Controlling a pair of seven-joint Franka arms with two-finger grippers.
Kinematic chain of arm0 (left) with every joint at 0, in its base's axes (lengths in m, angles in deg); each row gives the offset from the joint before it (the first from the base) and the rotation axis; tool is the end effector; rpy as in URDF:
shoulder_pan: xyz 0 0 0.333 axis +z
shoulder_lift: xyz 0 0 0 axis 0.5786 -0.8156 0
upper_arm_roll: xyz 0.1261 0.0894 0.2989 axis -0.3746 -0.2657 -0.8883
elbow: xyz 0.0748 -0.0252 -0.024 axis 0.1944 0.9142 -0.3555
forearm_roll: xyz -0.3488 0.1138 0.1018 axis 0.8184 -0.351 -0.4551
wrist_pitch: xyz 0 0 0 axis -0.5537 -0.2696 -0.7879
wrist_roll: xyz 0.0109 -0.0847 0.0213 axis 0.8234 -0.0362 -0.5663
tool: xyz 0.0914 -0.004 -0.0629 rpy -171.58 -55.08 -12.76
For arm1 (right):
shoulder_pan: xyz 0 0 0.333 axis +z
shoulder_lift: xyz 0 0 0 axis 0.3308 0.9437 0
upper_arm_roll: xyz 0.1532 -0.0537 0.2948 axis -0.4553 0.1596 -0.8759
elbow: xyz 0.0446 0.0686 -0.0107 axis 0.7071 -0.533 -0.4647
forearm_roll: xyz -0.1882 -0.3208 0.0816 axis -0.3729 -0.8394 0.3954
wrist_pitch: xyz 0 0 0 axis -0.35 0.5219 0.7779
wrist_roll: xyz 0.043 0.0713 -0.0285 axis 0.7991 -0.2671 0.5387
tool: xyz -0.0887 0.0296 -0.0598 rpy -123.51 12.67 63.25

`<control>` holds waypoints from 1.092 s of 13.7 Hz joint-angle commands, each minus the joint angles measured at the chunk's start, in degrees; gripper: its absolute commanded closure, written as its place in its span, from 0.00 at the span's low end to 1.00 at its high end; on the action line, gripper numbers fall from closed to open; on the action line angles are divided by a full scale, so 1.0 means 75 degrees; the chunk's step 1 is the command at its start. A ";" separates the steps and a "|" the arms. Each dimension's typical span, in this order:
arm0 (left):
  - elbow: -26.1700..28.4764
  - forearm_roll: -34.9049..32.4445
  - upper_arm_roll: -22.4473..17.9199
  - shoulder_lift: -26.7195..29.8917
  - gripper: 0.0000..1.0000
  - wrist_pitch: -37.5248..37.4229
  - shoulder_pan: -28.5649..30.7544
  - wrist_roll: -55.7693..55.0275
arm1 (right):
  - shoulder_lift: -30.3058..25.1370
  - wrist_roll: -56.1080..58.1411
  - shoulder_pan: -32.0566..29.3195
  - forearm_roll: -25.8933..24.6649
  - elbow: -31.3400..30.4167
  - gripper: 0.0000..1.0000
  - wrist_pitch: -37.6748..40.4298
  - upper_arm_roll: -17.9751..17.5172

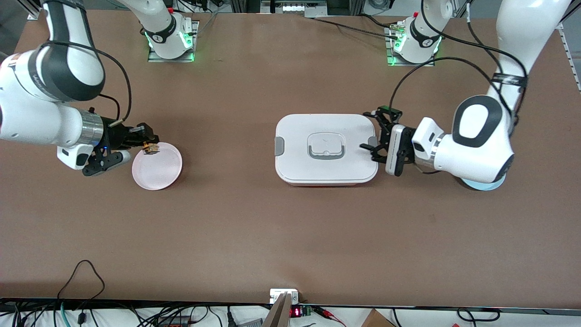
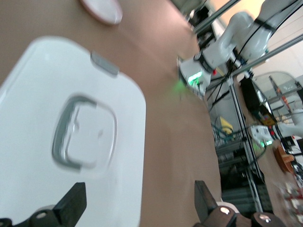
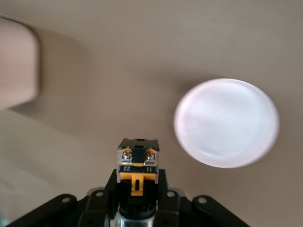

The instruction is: Transfer orange switch to right arm and place

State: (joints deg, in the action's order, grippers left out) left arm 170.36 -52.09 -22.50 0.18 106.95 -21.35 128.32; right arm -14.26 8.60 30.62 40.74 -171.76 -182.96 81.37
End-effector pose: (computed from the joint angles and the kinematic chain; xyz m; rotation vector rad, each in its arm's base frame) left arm 0.5965 -0.1706 0.4089 1.8283 -1.2444 -0.1325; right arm 0.5938 0.0716 0.4334 -2.8831 -0.4148 0.3092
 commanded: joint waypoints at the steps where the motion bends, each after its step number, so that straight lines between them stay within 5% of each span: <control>1: -0.0953 -0.1787 0.0069 0.0164 0.00 -0.1357 0.0031 -0.2088 | 0.0187 -0.0665 0.0039 -0.0990 -0.0803 1.00 -0.1193 -0.0040; 6: -0.1962 -0.4894 0.0140 0.0538 0.00 -0.2018 -0.0062 -0.4620 | 0.0421 -0.1360 0.0215 -0.1239 -0.2587 1.00 -0.3832 -0.0052; 11: -0.3333 -0.6009 -0.0117 0.0715 0.00 -0.3062 -0.0379 -0.7917 | 0.0843 -0.1372 0.0215 -0.1239 -0.2999 1.00 -0.4701 -0.0052; 15: -0.1522 -0.5791 -0.1580 0.2469 0.00 -0.1177 -0.0823 -0.8084 | 0.1288 -0.1372 0.0192 -0.1228 -0.2952 1.00 -0.5288 -0.0052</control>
State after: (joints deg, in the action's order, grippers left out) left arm 149.83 -95.94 -29.96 10.63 93.18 -25.20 69.11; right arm -5.53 -0.47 32.13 32.62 -193.57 -220.44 81.13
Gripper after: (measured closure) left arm 0.000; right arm 0.661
